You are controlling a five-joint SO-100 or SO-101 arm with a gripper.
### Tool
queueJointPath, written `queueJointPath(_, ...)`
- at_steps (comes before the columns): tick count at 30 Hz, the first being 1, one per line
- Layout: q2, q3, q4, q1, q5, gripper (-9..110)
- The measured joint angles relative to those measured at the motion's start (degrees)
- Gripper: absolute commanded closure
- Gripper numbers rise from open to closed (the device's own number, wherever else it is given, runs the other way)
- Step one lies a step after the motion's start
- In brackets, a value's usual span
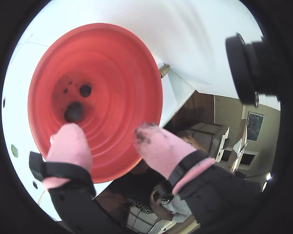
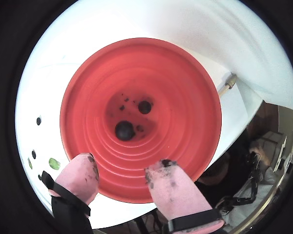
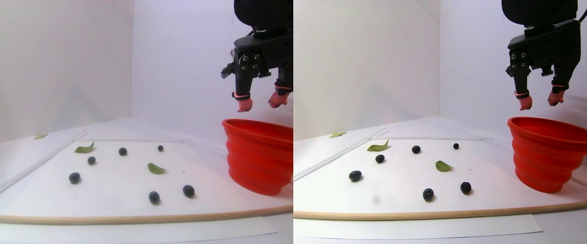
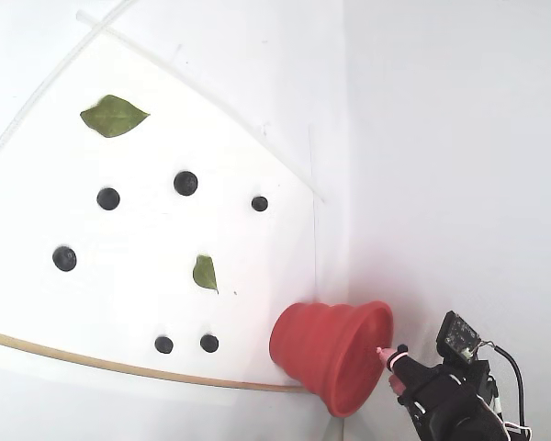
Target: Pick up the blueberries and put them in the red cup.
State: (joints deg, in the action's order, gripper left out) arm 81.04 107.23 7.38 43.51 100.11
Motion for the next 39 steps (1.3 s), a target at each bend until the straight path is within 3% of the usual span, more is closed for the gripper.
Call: queueJointPath(39,5.4,6.6,0.4,-8.5,-0.4,84)
